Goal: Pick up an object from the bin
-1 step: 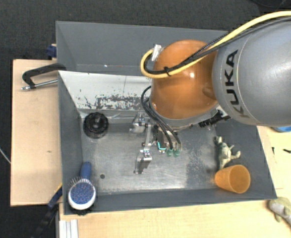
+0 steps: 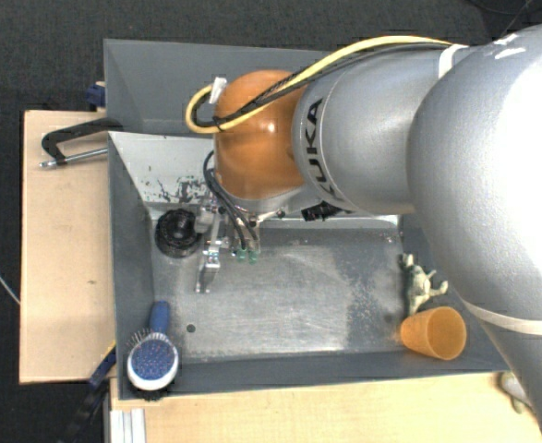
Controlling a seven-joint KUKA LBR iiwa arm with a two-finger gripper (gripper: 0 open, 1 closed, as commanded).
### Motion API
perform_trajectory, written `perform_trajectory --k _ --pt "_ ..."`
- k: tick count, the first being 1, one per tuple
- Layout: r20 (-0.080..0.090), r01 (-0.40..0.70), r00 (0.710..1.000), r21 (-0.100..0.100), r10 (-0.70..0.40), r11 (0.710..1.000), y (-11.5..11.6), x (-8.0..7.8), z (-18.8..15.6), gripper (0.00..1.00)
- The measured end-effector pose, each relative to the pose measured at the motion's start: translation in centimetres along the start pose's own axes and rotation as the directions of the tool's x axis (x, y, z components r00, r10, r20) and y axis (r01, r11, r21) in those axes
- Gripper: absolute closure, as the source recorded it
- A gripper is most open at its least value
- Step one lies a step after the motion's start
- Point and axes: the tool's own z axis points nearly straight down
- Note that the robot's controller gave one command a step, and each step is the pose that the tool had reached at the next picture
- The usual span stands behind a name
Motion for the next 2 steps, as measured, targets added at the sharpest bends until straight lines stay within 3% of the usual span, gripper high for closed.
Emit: perform_trajectory --k 1,2 --pt "0.004 0.247 0.969 0.001 -0.247 0.969 -0.9 -3.4 1.0 0.00" --pt "-0.002 0.424 0.906 0.001 -0.424 0.906 1.0 -3.2 5.0 0.00"
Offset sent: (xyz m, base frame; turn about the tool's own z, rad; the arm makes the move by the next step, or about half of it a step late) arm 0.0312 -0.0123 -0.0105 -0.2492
